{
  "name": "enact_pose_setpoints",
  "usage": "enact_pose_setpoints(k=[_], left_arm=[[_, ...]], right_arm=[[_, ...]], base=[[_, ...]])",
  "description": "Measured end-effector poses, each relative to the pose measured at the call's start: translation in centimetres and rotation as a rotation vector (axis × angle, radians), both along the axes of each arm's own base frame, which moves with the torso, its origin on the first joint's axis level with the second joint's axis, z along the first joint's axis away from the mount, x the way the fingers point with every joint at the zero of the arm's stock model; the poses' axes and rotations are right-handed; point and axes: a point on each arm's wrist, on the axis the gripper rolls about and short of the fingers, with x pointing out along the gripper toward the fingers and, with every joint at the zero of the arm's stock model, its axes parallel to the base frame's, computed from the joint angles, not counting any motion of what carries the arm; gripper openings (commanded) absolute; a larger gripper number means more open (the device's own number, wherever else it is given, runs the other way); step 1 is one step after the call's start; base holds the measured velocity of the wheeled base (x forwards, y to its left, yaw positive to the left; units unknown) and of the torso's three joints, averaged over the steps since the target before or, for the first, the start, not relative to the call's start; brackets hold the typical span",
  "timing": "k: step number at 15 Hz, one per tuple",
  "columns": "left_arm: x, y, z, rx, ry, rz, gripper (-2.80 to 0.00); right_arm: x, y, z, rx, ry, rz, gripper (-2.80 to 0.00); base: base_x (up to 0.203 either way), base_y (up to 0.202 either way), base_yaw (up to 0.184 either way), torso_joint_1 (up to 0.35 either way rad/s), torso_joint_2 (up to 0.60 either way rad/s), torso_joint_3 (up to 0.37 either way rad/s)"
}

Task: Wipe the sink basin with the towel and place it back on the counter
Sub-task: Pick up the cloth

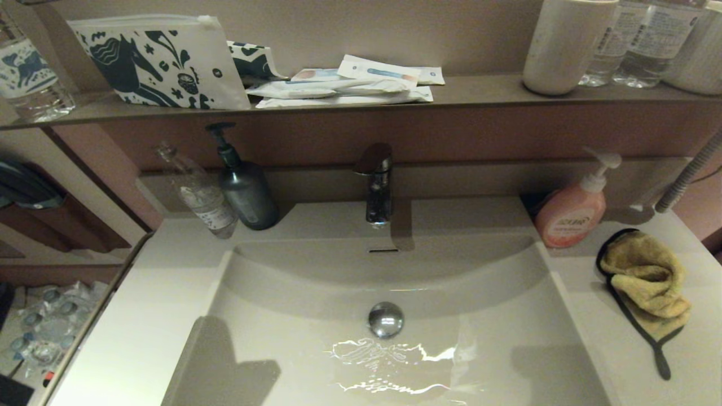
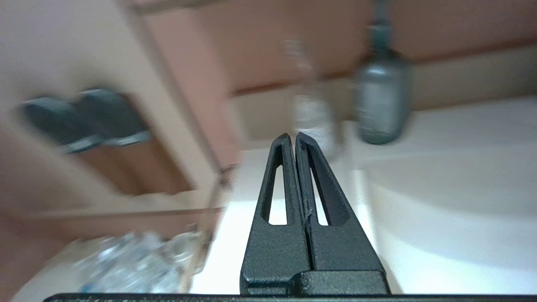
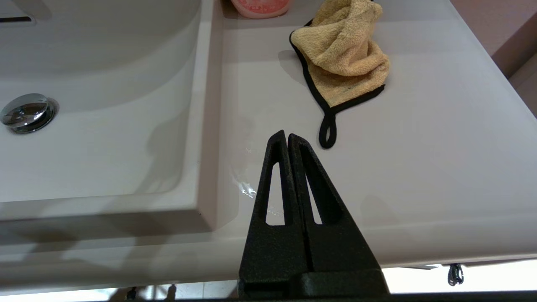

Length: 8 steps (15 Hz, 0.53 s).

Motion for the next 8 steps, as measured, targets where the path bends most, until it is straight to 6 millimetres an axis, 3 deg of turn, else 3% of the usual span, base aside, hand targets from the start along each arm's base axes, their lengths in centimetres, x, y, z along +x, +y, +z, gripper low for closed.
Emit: enact_pose_setpoints(k=[3,8], left_arm=[[-2.3,0.7,-0.7,-0.073,-0.070,0.082,-2.80],[-4.2,0.9,-2.0,-0.195,-0.107,0.089,-2.80]], right_arm=[[0.0,0.0,0.0,0.000,0.000,0.000,-2.80],[0.0,0.0,0.0,0.000,0.000,0.000,-2.80]], base=[[0.000,0.000,0.000,0.000,0.00,0.000],[0.000,0.000,0.000,0.000,0.00,0.000]])
